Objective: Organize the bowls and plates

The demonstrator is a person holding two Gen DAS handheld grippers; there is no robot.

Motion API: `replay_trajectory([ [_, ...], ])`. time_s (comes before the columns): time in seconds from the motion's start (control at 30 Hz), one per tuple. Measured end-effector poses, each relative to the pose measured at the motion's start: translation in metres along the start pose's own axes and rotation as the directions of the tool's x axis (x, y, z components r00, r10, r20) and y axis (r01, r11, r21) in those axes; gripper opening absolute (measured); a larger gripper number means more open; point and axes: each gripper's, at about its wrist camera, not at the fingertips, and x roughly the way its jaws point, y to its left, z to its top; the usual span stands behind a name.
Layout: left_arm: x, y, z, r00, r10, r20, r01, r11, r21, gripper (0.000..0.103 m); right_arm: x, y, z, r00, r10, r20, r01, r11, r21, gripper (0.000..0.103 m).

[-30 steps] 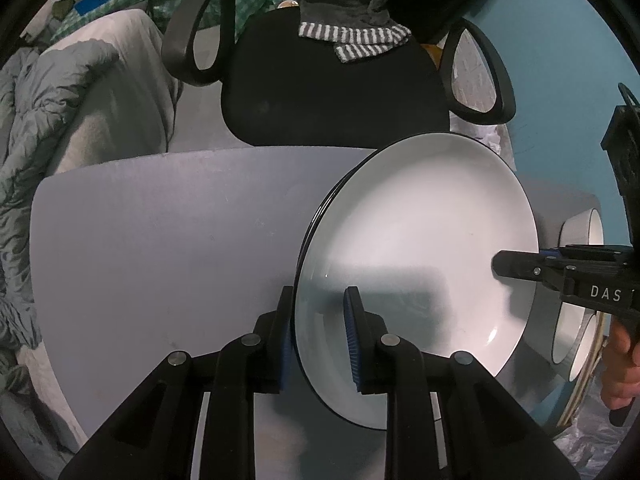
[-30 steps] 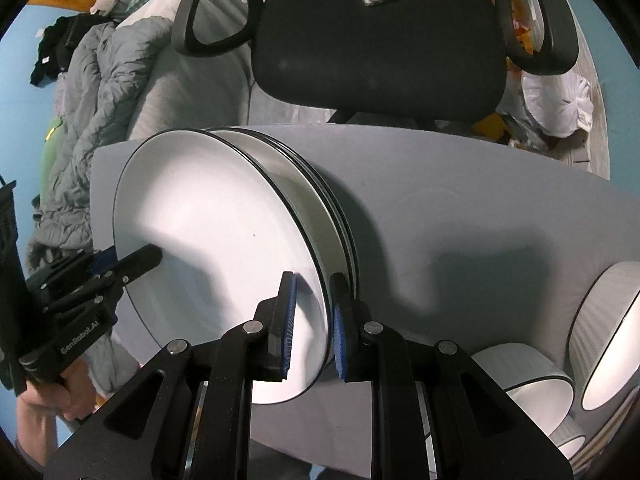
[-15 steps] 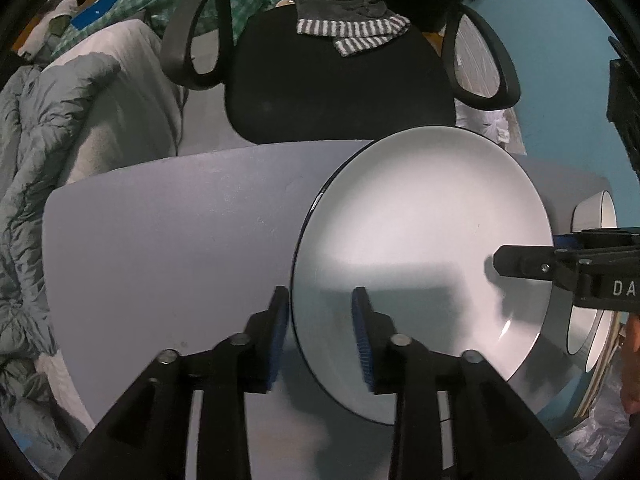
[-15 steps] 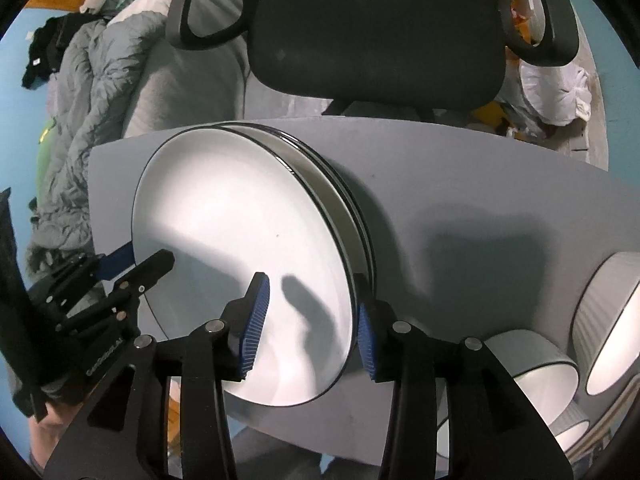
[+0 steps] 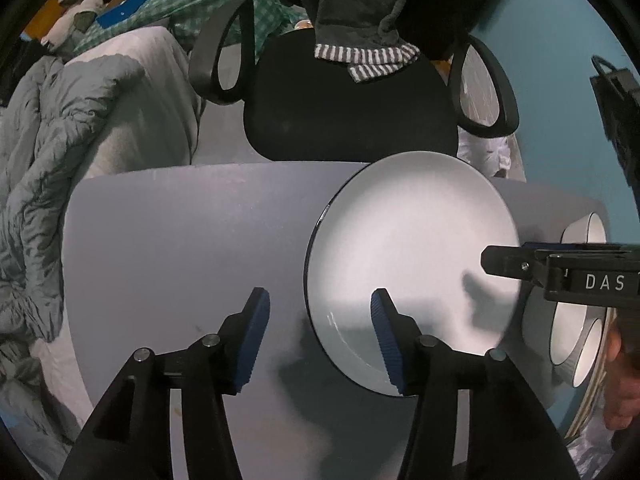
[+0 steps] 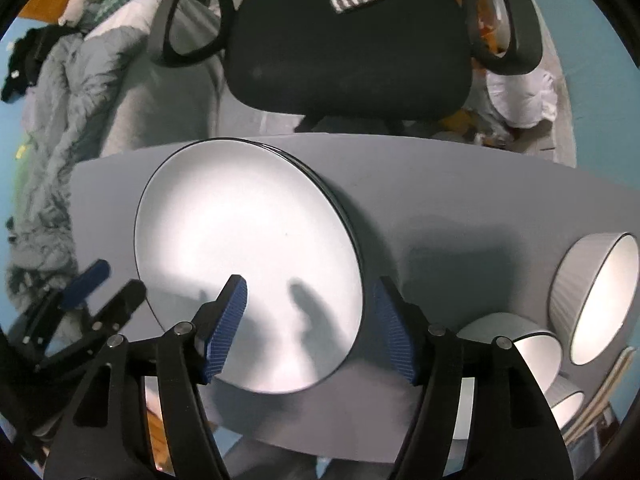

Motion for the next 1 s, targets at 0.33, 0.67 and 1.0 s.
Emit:
replay_trajectory([
  [0.33,-0.039,0.0,-0.018,0.994,-0.019,0.112,0.024,0.999,-0.044,0.07,-0.038,0.009,-0.021,0.982,-0.118,0.146,0.124,0.992,-0.029,0.066],
  [0.67,-0.089,-0.007,-0.041,0.976,-0.025,0.218,0.036,0.998,-0.048,0.074,-0.085,0.024,-0.05,0.932,-0.189,0.31,0.225,0.971,-0.085,0.066],
  [1.0,-0.14,-0.015,-0.061,0.941,0.006,0.34,0.008,0.999,-0.038,0.078,-0.123,0.046,-0.077,0.899,-0.157,0.409,0.216,0.971,-0.103,0.066],
])
